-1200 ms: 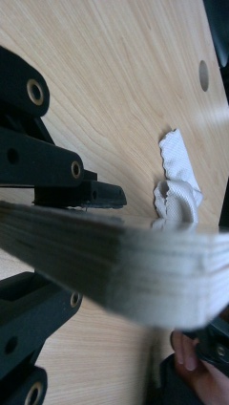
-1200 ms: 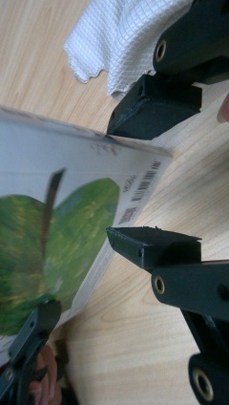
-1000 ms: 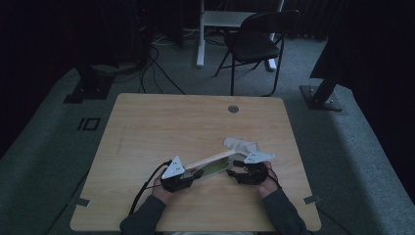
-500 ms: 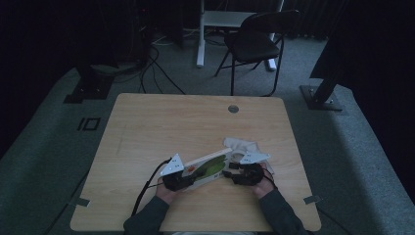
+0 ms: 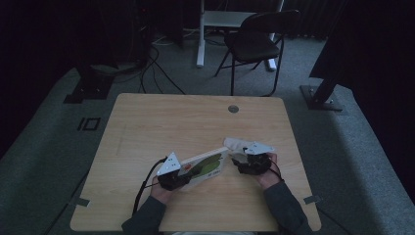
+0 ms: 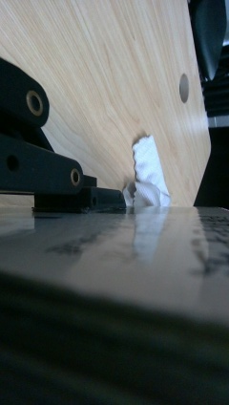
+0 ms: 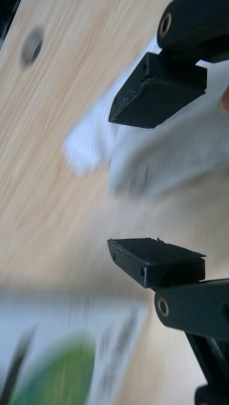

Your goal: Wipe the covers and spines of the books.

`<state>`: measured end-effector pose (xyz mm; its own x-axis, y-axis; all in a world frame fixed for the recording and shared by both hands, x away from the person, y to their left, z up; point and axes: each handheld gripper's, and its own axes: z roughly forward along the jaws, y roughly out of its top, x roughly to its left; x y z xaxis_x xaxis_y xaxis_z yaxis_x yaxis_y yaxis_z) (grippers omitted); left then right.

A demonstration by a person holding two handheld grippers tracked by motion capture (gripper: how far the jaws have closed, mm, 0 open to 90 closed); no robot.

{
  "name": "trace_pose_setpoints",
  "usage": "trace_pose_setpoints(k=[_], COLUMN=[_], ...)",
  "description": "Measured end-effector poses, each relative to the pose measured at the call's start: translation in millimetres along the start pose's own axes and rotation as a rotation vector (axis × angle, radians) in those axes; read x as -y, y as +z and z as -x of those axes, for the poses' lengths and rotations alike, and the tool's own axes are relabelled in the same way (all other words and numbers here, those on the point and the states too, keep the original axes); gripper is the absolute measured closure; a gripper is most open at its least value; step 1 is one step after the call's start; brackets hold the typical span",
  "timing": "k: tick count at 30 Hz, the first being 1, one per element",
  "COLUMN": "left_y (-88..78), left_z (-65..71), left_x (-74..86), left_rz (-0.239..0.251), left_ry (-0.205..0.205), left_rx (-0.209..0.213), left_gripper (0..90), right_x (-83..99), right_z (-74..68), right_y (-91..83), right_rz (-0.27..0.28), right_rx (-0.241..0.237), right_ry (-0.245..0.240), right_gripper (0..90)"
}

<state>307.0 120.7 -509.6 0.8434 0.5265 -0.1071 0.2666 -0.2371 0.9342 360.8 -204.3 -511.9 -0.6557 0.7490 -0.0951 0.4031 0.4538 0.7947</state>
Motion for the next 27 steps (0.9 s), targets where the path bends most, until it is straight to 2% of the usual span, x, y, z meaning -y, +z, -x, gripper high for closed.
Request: trace_pose_setpoints(k=[1,2,3,4,5,7,8,9,14,15,18,19,20,21,22,23,24,25,27], left_y=[-1.1,-1.1,-2.6,-2.6,-3.3,-4.7,-5.7,-7.5,-10.9,-11.1,-11.1,-11.8,-11.8,-11.7,-11.7,-11.5,-11.2,-11.0,-11.0], left_z=[0.0,0.0,0.6,0.6,0.9,1.3,1.0,1.0,1.5,5.3,8.0,9.3,9.3,11.3,11.3,12.2,13.1,14.4,15.4], left_x=[-0.5,-0.5,-1.1,-1.1,-1.4,-2.1,-2.3,-3.0,-4.8,-7.1,-9.2,-10.4,-10.4,-11.5,-11.5,-11.9,-12.1,-12.3,-12.3], left_rz=[0.0,0.0,0.001,0.001,0.002,0.008,0.008,0.011,0.014,0.005,0.005,0.015,0.015,0.01,0.01,0.007,0.005,-0.003,-0.005], left_ry=[0.003,0.003,0.007,0.007,0.009,0.014,0.016,0.018,0.032,0.065,0.084,0.087,0.087,0.101,0.101,0.11,0.116,0.131,0.137], left_rx=[-0.01,-0.01,-0.018,-0.018,-0.021,-0.029,-0.032,-0.042,-0.064,-0.104,-0.119,-0.114,-0.114,-0.12,-0.12,-0.126,-0.129,-0.137,-0.147], left_gripper=[78.3,78.3,78.3,78.3,78.3,78.3,78.3,78.3,78.3,78.3,78.2,78.3,78.3,78.2,78.2,78.3,78.3,78.2,78.2], right_x=[0.4,0.4,0.6,0.6,0.6,0.4,0.4,1.1,4.3,5.1,5.5,5.2,5.2,5.6,5.6,6.1,6.1,7.1,8.1], right_z=[7.6,7.6,16.3,16.3,20.9,21.8,22.2,22.9,23.2,26.1,28.2,30.0,30.0,31.8,31.8,31.8,31.8,31.5,31.7], right_y=[5.1,5.1,14.3,14.3,23.3,27.6,31.7,38.1,42.2,42.1,42.1,41.3,41.3,40.4,40.4,39.4,39.4,37.8,37.0], right_rz=[-0.01,-0.01,-0.036,-0.036,-0.063,-0.078,-0.099,-0.13,-0.168,-0.168,-0.171,-0.174,-0.174,-0.174,-0.174,-0.172,-0.172,-0.174,-0.168], right_rx=[0.052,0.052,0.079,0.079,0.104,0.105,0.114,0.119,0.101,0.073,0.063,0.074,0.074,0.09,0.09,0.103,0.103,0.122,0.12], right_ry=[0.015,0.015,0.053,0.053,0.068,0.074,0.073,0.093,0.113,0.143,0.162,0.175,0.175,0.185,0.185,0.186,0.186,0.177,0.179], right_gripper=[33.5,33.5,32.9,32.9,33.6,34.6,35.7,36.7,38.6,42.4,45.4,53.0,53.0,59.8,59.8,73.3,73.3,81.3,82.3])
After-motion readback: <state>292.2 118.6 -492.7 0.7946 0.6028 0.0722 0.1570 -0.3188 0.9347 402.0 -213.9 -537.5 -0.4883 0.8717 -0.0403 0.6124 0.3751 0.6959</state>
